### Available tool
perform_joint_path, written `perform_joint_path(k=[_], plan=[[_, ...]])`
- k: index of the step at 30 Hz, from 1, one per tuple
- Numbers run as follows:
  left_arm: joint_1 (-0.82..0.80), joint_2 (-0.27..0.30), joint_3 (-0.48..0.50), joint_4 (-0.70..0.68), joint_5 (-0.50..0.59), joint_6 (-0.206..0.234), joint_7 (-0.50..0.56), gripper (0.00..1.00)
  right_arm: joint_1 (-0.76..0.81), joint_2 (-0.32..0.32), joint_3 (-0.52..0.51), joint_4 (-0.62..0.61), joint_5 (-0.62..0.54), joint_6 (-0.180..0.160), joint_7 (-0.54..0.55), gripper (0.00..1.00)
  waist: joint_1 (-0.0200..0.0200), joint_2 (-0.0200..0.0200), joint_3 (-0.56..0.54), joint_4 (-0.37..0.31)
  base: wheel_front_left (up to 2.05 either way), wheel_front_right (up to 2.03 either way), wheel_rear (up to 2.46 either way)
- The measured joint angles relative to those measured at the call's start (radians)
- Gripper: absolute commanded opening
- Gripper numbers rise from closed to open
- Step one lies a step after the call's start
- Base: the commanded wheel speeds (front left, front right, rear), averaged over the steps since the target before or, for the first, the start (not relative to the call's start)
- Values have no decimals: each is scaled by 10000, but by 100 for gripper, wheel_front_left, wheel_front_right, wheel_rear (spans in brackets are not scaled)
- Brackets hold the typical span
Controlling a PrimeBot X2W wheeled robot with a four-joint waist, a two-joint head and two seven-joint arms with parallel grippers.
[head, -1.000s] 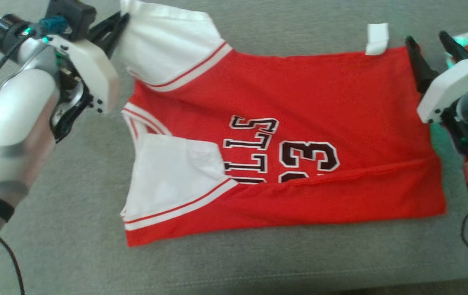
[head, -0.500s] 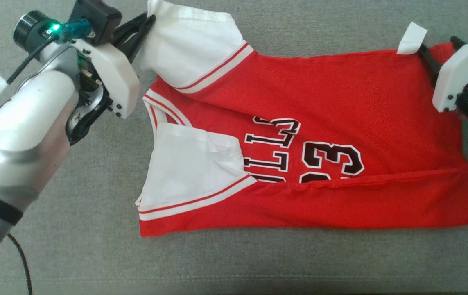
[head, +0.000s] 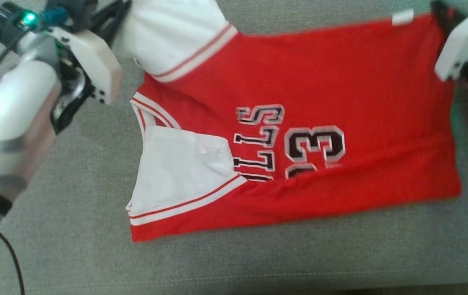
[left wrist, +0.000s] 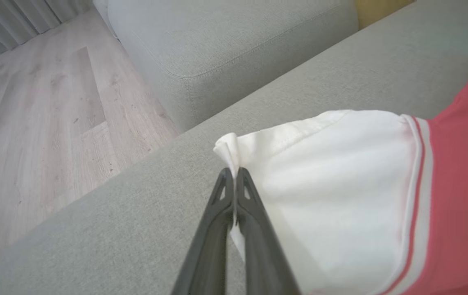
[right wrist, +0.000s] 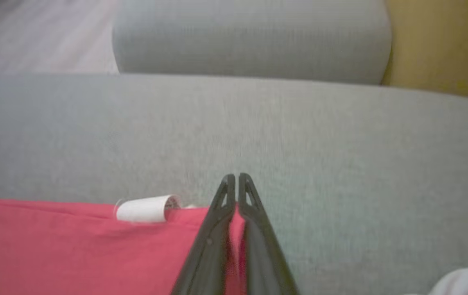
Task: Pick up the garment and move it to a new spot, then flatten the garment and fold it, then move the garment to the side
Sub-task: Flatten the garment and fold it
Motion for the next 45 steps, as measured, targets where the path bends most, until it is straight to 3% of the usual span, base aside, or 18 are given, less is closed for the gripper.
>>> perform_joint_path(k=[14, 21, 27, 36, 45], plan=[[-1669, -299, 667, 1553, 194, 84, -1289, 0, -1805, 454, 146, 458, 134, 0, -2884, 0, 1, 0, 226, -277, 0, 0, 0], [-1931, -738, 917, 2073, 385, 119, -1434, 0, -2084, 642, 410, 1049, 328, 0, -3565, 0, 1, 0, 127, -224, 0, 0, 0], [-1467, -848, 1012, 1632, 786, -81, -1478, 0, -1721, 318, 830, 993, 1051, 0, -3691, 0, 0, 0, -169, -20, 0, 0, 0], [519, -698, 612, 700, 1064, -464, -1480, 0, -71, -648, 1762, 529, 2115, 0, -3260, 0, -2, 1, -861, 268, 0, 0, 0], [1614, -61, 134, -407, 853, -543, -1032, 0, 944, -1530, 3005, -253, 2832, 0, -2429, 0, -2, 1, -1551, 420, 0, 0, 0]])
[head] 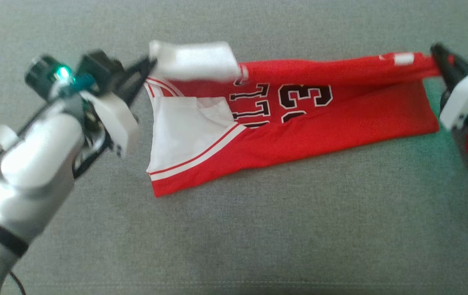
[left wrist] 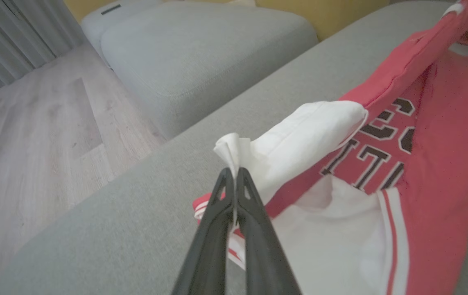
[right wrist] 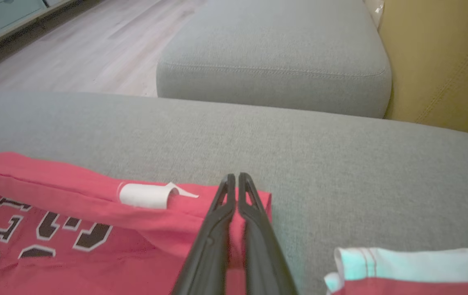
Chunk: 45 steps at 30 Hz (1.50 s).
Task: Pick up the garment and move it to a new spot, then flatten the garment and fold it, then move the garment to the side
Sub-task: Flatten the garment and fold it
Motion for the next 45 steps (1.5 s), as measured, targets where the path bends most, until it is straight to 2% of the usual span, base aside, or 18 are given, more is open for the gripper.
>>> perform_joint_path(k=[11, 16, 22, 23, 24, 25, 26, 29, 33, 37, 42, 45], plan=[[1459, 1064, -907, -2579, -993, -90, 2084, 0, 542, -1039, 1542, -715, 228, 0, 840, 0, 1, 0, -393, 49, 0, 0, 0], [1630, 1484, -1166, -3409, -1570, -100, 2871, 0, 535, -1216, 2082, -811, 217, 0, 932, 0, 2, 0, -315, 17, 0, 0, 0], [1639, 1741, -1262, -3866, -2115, -102, 3250, 0, 534, -1277, 2506, -853, 433, 0, 1425, 0, 2, 0, -265, -96, 0, 0, 0], [1641, 1760, -1337, -3870, -2165, -102, 3313, 11, 534, -1279, 2558, -846, 571, 0, 1588, 40, 2, 0, -273, -127, 0, 0, 0], [1659, 1764, -1388, -3870, -2213, -102, 3317, 54, 535, -1279, 2617, -844, 686, 0, 1712, 100, 2, 0, -286, -158, 0, 0, 0], [1707, 1760, -1394, -3868, -2249, -102, 3306, 95, 535, -1273, 2629, -823, 811, 0, 1793, 100, 2, 0, -307, -187, 0, 0, 0], [1766, 1756, -1398, -3860, -2263, -102, 3290, 100, 535, -1275, 2631, -817, 930, 0, 1871, 100, 2, 0, -337, -216, 0, 0, 0], [1891, 1732, -1377, -3743, -2276, -15, 3085, 100, 535, -1273, 2575, -844, 1338, 0, 1879, 100, 2, 0, -448, -312, 0, 0, 0], [2007, 1595, -1039, -3423, -2355, 472, 2558, 100, 534, -1260, 2360, -853, 1653, 0, 1670, 100, 1, 0, -647, -452, 0, 0, 0], [2041, 1363, -382, -3070, -2558, 1292, 1639, 100, 531, -1133, 1795, -876, 2113, 0, 951, 100, 1, 0, -859, -574, 0, 0, 0], [2335, 834, 723, -2698, -2796, 2474, 17, 100, 536, -635, 1147, -1011, 2355, 0, -437, 100, 1, 0, -1111, -712, 0, 0, 0], [2703, 522, 1507, -2627, -2865, 3009, -370, 100, 614, -326, 727, -974, 2336, 0, -1325, 100, 1, 0, -1231, -777, 0, 0, 0]])
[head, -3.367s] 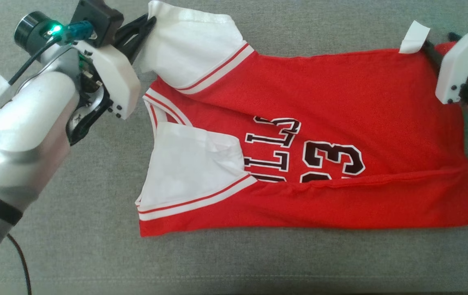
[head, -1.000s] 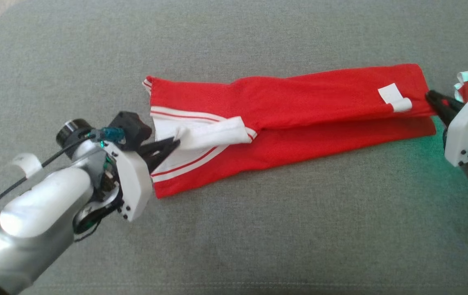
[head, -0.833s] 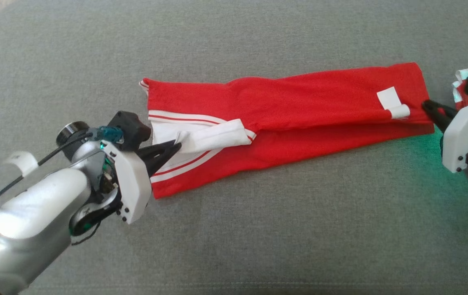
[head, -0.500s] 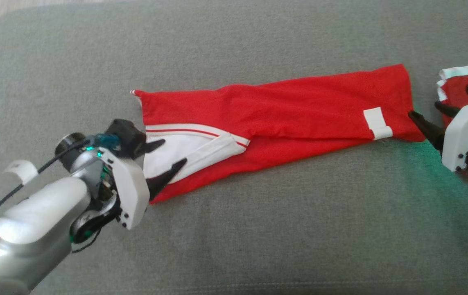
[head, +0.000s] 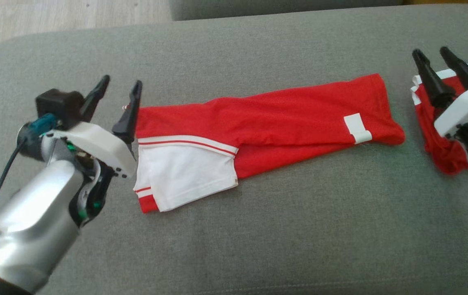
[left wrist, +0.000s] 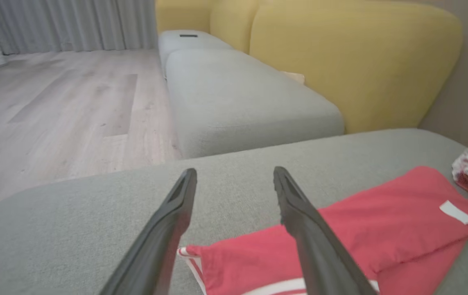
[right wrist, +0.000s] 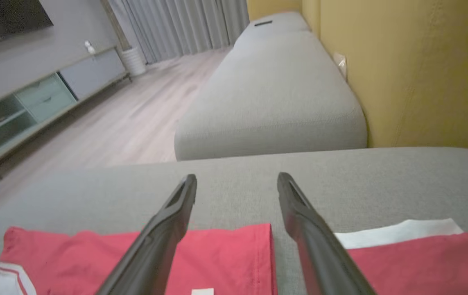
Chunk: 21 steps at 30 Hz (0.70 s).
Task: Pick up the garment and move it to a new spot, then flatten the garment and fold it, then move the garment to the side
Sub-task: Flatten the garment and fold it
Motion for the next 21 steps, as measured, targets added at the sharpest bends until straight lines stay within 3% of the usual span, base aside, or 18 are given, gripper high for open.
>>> perform_joint_path(k=[4, 7, 13, 21], plan=[[815, -529, 1521, -483, 529, 433, -31, 100, 413, 506, -416, 128, -136, 0, -957, 100, 0, 0, -131, -74, 0, 0, 0], [1711, -1045, 2867, -1074, 1172, 389, -33, 100, 697, 986, -763, 249, -523, 0, -1381, 100, 0, 0, -199, -147, 0, 0, 0], [3804, -2080, 4717, -1584, 2920, -121, -33, 100, 1183, 1860, -1944, 380, -1829, 0, -1655, 100, 0, 0, -269, -267, 0, 0, 0], [4887, -3568, 6845, -1666, 4280, -1356, -33, 100, 2771, 2941, -4038, -165, -4086, 0, -1655, 100, 0, 0, -297, -288, 0, 0, 0]])
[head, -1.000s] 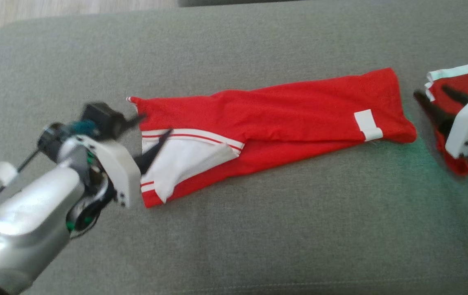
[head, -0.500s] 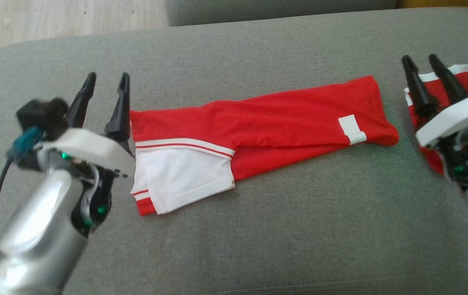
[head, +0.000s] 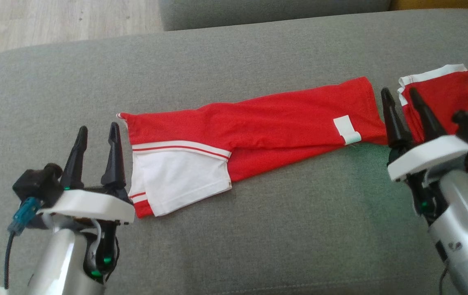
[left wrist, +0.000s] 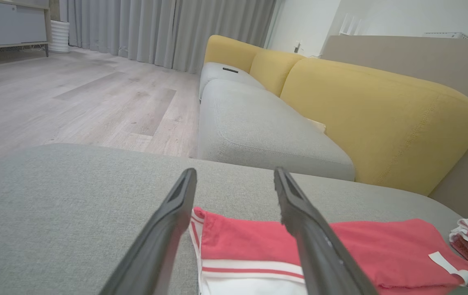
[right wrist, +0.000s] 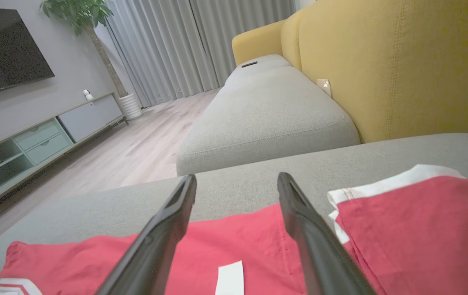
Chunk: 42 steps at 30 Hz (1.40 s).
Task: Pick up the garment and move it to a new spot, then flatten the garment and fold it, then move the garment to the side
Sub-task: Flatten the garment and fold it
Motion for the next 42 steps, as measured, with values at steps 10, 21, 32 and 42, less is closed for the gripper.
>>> perform_joint_path(k=[10, 21, 32, 42], plan=[[-14, -788, 951, 502, 1035, -1145, 0, 100, 429, 587, -1158, -148, -1507, 0, 50, 100, 0, 0, 259, 134, 0, 0, 0], [-575, -1099, 1047, 863, 1476, -1634, 0, 100, -656, 884, -2757, 1816, -2429, 0, 1377, 100, 2, 0, 1000, 670, 0, 0, 0], [-802, -1177, 1018, 1043, 1528, -1743, 0, 100, -1379, 1156, -3707, 3900, -2943, 0, 2332, 100, 1, 0, 1392, 1073, 0, 0, 0], [-872, -1191, 995, 1177, 1524, -1753, 0, 100, -1569, 1350, -3540, 4040, -2479, 0, 2406, 0, 1, 0, 1177, 791, 0, 0, 0]])
